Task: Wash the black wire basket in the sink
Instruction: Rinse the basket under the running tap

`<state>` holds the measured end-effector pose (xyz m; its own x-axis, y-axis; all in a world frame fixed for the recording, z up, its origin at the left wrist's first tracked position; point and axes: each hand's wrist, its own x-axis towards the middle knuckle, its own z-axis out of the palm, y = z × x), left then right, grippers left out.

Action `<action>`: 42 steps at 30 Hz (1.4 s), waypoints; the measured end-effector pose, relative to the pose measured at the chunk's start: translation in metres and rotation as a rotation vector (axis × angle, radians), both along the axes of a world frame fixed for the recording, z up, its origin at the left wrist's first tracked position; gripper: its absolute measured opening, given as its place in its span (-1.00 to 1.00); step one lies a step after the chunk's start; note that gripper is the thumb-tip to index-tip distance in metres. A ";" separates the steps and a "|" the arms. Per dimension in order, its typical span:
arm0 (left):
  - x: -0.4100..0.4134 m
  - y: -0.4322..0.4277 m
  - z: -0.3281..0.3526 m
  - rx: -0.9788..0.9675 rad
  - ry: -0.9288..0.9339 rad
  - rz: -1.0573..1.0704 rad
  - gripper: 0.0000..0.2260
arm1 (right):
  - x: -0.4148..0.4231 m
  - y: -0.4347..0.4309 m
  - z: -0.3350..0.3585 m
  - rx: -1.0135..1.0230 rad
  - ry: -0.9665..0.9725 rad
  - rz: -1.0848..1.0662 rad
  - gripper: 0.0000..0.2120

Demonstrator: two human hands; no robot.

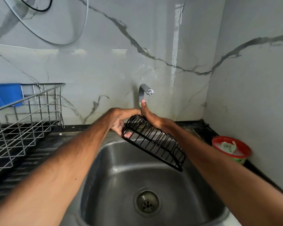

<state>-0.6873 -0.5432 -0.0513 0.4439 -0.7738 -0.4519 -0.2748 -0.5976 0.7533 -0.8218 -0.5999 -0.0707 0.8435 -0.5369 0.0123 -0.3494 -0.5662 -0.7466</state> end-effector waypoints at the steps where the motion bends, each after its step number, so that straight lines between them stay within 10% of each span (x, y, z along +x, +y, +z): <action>1: 0.007 -0.005 -0.006 0.002 -0.017 0.015 -0.09 | 0.000 -0.003 -0.007 0.010 0.023 -0.042 -0.06; 15: 0.028 0.014 0.003 0.044 -0.077 -0.015 -0.38 | -0.042 0.050 -0.066 -0.227 -0.132 -0.081 -0.12; 24: 0.035 0.026 0.005 0.048 -0.078 0.056 -0.01 | -0.021 -0.011 -0.065 -0.023 0.013 -0.107 0.05; 30: 0.037 0.023 -0.001 0.015 -0.035 0.051 -0.08 | 0.023 0.035 -0.017 -0.086 -0.184 -0.014 -0.32; 42: 0.056 0.046 0.004 0.045 -0.079 0.066 -0.02 | -0.064 0.011 -0.103 -0.034 0.007 -0.170 -0.01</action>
<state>-0.6317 -0.4967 -0.0471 0.5291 -0.7213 -0.4470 -0.2914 -0.6492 0.7026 -0.8854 -0.5887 -0.1737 0.7407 -0.6713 0.0272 -0.4475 -0.5231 -0.7253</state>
